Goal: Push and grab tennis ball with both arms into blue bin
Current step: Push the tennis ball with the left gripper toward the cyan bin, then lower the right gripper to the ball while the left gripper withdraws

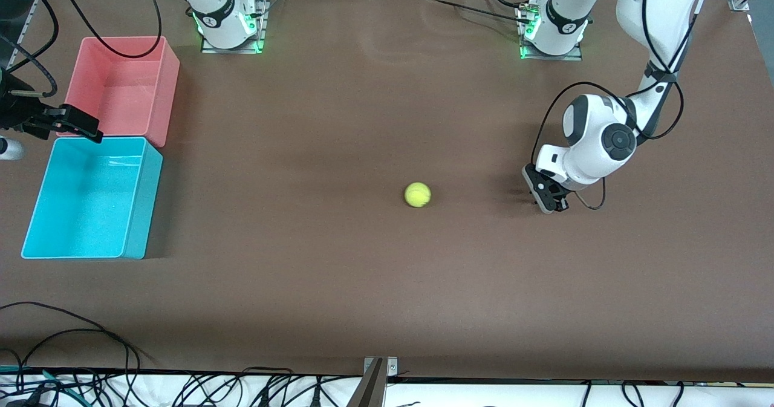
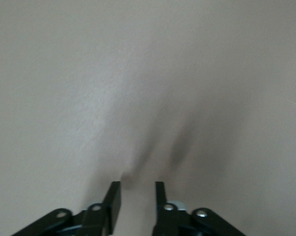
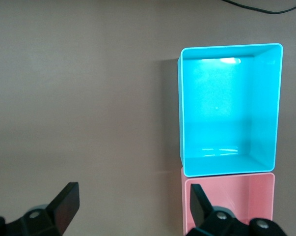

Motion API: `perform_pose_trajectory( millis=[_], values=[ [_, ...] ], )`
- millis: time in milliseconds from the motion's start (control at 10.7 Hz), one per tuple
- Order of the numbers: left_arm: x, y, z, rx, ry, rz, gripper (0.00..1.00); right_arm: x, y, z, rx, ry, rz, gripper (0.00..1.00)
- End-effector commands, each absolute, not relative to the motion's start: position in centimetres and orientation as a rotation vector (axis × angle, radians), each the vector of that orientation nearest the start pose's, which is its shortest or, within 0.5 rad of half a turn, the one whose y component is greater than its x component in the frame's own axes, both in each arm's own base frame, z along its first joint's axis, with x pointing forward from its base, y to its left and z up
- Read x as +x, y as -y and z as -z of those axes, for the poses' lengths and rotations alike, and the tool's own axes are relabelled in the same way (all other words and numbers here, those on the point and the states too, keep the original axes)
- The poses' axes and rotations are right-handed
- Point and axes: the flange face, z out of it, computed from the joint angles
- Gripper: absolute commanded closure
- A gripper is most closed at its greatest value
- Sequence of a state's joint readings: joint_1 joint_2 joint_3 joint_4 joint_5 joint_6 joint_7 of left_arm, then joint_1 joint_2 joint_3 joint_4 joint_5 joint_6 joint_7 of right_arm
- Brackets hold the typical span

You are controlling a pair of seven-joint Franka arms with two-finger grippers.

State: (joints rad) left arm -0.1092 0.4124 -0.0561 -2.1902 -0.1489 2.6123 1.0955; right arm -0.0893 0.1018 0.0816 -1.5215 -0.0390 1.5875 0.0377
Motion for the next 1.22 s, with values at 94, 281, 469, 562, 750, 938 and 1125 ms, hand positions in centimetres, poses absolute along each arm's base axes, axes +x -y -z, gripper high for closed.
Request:
perform_pose_trajectory(
  millis=[94,281,469,562,750,938,1125],
  values=[
    [55.7,6.2,-24.3,-2.728,-1.666,0.114,0.0,58.8,0.4,-58.4,-3.154,-0.029,-0.125,0.0],
    [55.3,3.9,-26.1,-2.748,-1.602,0.145,0.0,59.4,0.4,-57.2,-3.16,-0.028,-0.146,0.0],
    [53.8,1.8,-31.0,-2.742,-1.541,0.219,0.0,60.8,0.3,-53.7,-3.139,-0.028,-0.225,0.0],
    [53.4,1.9,-32.4,-2.734,-1.542,0.236,0.0,61.4,-0.1,-52.3,-3.128,-0.019,-0.241,0.0],
    [52.9,2.0,-34.8,-2.714,-1.536,0.28,0.0,62.1,-2.8,-50.8,-3.127,0.044,-0.255,0.0],
    [52.3,1.9,-37.8,-2.707,-1.536,0.304,0.0,62.0,-4.4,-50.4,-3.126,0.099,-0.275,0.0],
    [52.5,0.7,-39.5,-2.703,-1.501,0.345,0.0,61.7,-6.6,-50.6,-3.126,0.159,-0.275,0.0]
  ],
)
